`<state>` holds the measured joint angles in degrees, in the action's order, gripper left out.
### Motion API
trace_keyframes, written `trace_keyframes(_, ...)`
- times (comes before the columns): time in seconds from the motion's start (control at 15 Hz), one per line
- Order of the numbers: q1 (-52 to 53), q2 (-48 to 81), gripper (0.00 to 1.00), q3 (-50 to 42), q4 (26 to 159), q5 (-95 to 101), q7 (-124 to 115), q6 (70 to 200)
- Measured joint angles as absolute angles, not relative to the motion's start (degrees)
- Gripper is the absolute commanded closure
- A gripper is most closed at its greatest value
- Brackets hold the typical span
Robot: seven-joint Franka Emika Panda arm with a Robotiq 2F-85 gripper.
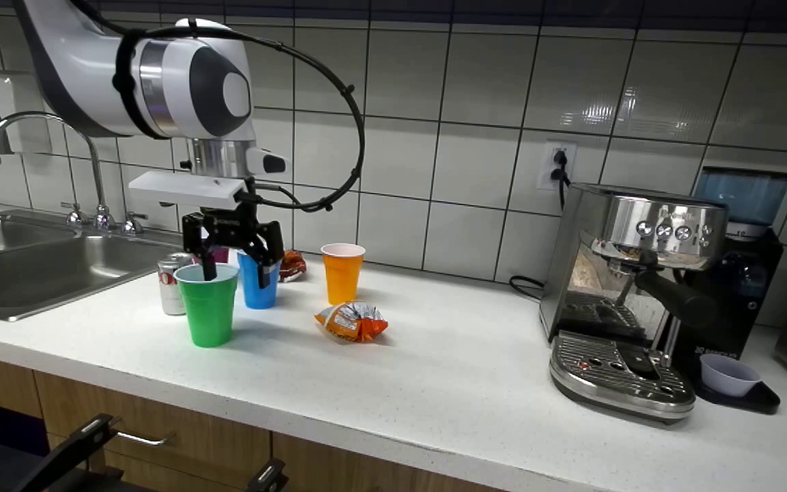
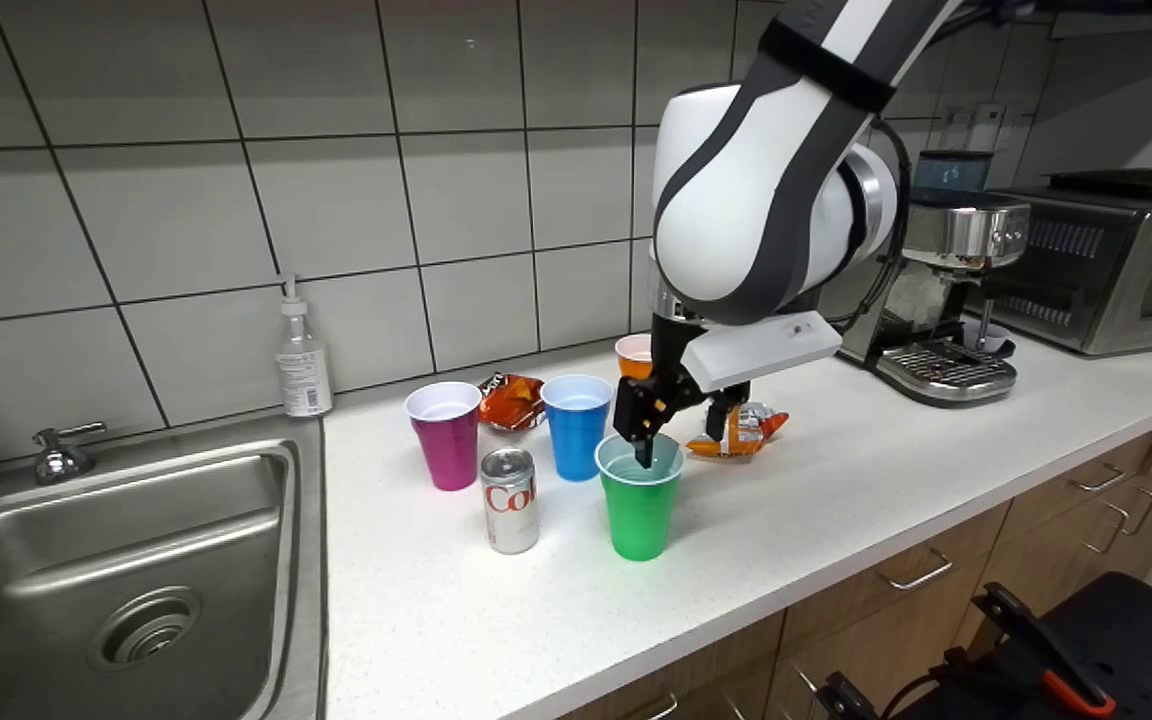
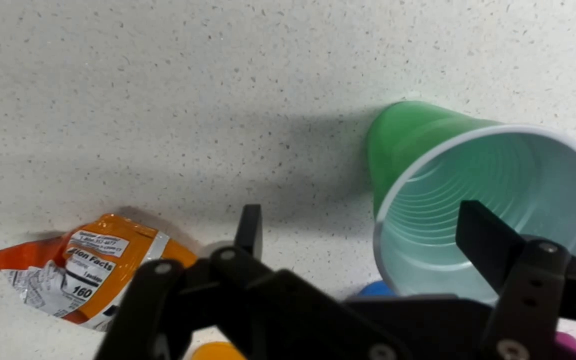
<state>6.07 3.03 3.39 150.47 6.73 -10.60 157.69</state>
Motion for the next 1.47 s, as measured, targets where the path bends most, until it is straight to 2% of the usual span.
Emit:
trace_keyframes(0.33, 6.09, 4.09, 0.0, 3.39, 150.46, 6.73, -10.6, 157.96)
trace_keyframes(0.4, 6.09, 4.32, 0.25, 3.39, 150.43, 6.73, -10.6, 158.17)
trace_keyframes(0.47, 6.09, 4.54, 0.26, 3.39, 150.4, 6.73, -10.6, 158.45)
trace_keyframes(1.07, 6.22, 5.23, 0.97, 3.39, 150.39, 7.15, -10.55, 159.81)
trace_keyframes(1.2, 6.44, 5.47, 1.0, 3.39, 150.39, 7.15, -10.52, 159.94)
trace_keyframes(1.47, 6.91, 5.59, 0.99, 3.39, 150.25, 7.15, -10.47, 160.29)
